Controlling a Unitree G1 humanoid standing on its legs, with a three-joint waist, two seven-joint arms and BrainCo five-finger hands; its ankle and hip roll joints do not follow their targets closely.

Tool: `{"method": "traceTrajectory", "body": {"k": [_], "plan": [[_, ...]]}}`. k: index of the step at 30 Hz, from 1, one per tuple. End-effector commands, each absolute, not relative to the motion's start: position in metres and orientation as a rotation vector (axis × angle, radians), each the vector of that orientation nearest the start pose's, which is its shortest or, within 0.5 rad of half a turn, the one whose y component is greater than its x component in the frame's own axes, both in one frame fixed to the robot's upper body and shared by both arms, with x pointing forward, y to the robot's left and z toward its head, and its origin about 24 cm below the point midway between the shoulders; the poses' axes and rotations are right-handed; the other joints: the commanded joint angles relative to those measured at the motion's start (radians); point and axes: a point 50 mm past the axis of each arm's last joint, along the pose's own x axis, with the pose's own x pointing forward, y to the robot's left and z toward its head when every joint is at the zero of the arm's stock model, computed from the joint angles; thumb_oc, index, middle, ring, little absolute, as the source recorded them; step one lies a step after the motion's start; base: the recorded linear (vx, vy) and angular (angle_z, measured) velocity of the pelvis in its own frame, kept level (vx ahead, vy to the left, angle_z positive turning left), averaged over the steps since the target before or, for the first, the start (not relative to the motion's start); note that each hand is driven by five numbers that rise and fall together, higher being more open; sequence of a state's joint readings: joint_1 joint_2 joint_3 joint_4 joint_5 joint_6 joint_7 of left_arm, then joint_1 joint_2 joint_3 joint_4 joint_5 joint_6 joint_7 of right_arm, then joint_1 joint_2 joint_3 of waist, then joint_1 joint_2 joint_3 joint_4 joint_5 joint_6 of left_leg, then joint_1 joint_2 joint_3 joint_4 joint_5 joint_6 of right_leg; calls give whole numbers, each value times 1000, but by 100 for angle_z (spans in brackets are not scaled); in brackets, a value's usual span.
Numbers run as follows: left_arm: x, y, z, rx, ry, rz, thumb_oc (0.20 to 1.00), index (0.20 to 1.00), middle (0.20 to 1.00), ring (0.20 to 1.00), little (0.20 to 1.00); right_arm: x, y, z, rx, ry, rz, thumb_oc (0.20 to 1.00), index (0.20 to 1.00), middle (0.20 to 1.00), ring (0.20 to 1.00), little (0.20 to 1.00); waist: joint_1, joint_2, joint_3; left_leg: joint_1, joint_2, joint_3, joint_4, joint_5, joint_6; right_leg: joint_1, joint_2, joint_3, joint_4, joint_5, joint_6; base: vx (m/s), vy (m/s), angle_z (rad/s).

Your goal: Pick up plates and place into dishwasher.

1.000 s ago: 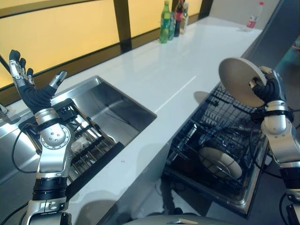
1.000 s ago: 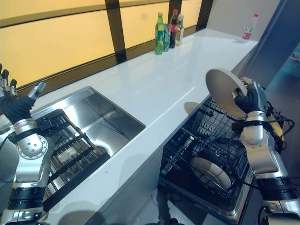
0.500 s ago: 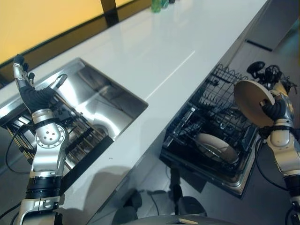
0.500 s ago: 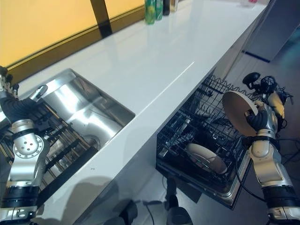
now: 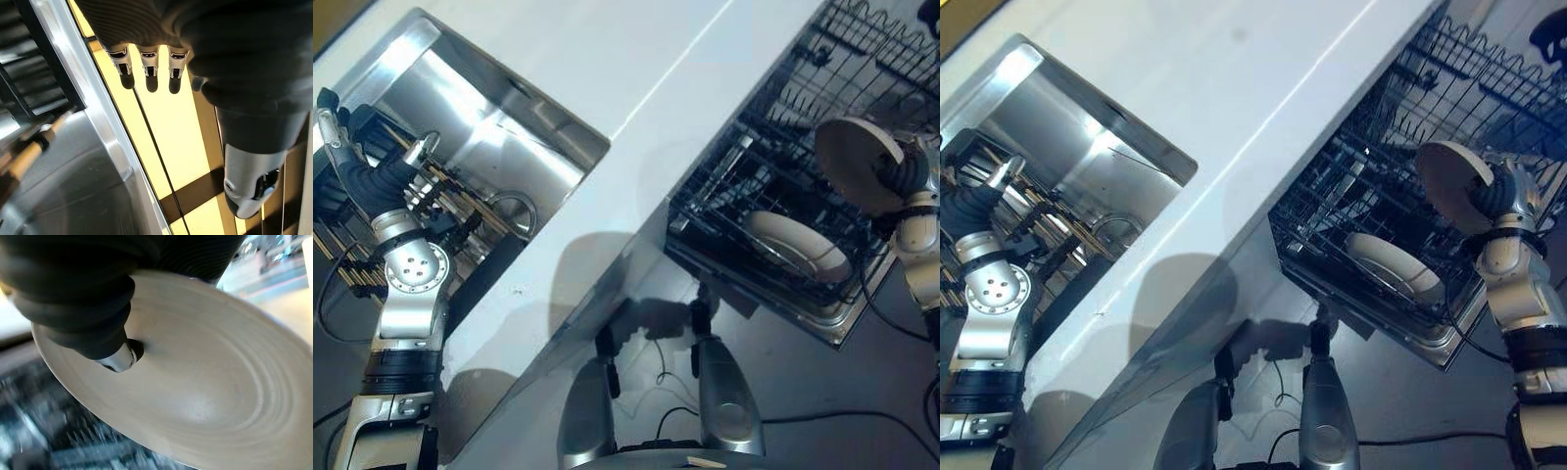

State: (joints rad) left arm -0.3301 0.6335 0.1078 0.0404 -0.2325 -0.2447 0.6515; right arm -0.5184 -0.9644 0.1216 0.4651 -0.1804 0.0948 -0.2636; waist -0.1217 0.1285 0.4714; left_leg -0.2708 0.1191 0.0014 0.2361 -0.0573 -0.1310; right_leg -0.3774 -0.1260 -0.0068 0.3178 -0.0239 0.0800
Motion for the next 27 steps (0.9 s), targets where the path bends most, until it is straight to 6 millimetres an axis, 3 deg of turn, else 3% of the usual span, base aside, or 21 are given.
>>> {"method": "traceTrajectory", "body": {"k": [1,9,16,21,27], "plan": [[279,276,217,138,-776,653,1000,1000,1000,1000,1000,320,-343,234,-1183,-214,-468,200,200,200,200,200,-9,6,-71,7,83,-27,-10,33,-16,-75,2,27,88,-69,-2,-54,-26,-2],[283,280,228,156,-795,653,1000,1000,1000,1000,1000,326,-343,236,-1243,-162,-366,200,200,200,200,200,-2,9,-56,-50,77,-29,12,38,-17,-110,0,20,108,-79,-11,-36,-61,-2],[289,275,235,173,-810,623,1000,1000,1000,1000,1000,341,-338,207,-1214,-1,-249,200,200,200,200,200,18,17,-40,-99,67,-33,35,44,-12,-134,-8,13,124,-87,-15,-23,-67,2],[296,269,246,175,-825,600,1000,1000,1000,1000,1000,348,-350,191,-1146,124,-272,200,200,200,200,200,32,33,-27,-131,65,-36,54,47,-7,-137,-13,3,123,-91,-21,-22,-53,1],[299,269,252,171,-827,592,1000,1000,1000,1000,1000,347,-356,181,-1104,135,-346,200,200,200,200,200,34,46,-20,-139,62,-34,52,52,-1,-129,-17,-1,114,-89,-21,0,0,0]]}}
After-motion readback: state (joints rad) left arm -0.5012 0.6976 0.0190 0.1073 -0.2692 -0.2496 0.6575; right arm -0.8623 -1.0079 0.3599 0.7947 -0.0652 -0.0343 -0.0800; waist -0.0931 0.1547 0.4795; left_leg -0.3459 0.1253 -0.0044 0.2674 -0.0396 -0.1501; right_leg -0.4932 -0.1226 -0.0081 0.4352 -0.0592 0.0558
